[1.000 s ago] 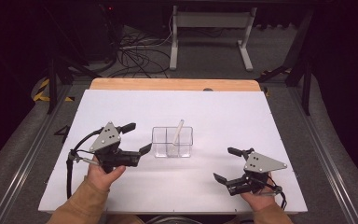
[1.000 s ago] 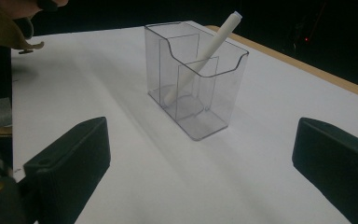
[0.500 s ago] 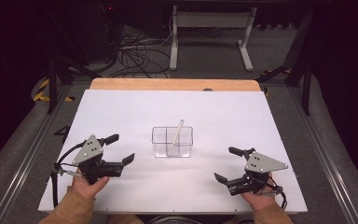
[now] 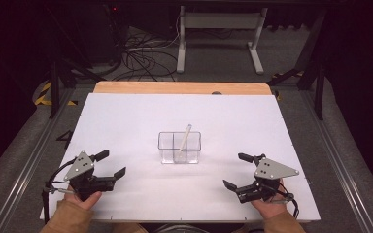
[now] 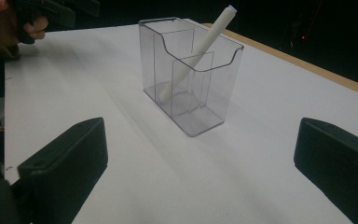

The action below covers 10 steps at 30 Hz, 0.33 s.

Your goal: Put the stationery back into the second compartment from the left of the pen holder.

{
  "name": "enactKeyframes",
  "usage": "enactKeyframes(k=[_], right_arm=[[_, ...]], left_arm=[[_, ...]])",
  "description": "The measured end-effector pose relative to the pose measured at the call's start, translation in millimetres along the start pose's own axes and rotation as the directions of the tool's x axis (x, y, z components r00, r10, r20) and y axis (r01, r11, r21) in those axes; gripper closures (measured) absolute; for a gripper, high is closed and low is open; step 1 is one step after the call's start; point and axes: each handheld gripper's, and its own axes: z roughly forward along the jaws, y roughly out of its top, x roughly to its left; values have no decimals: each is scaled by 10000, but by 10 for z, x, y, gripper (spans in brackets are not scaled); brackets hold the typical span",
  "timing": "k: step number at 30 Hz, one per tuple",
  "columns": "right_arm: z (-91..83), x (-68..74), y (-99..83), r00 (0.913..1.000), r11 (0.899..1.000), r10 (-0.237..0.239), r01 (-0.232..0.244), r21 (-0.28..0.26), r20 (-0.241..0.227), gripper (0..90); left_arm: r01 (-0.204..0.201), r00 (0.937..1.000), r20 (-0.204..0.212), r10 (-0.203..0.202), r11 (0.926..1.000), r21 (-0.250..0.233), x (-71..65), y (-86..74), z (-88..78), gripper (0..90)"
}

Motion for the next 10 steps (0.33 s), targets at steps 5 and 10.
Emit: enactKeyframes(k=[5,10], right_arm=[[-1,-4,-7,10000,10000,27,-27,-27,-34,31],[1,0,-4,10000,10000,36,-36,-63,-42,31]], left_arm=[[46,10000,53,-45,9999,-141,5,39,-6,134],[-68,10000,-12,68,9997,-224,15,34,-27,135]])
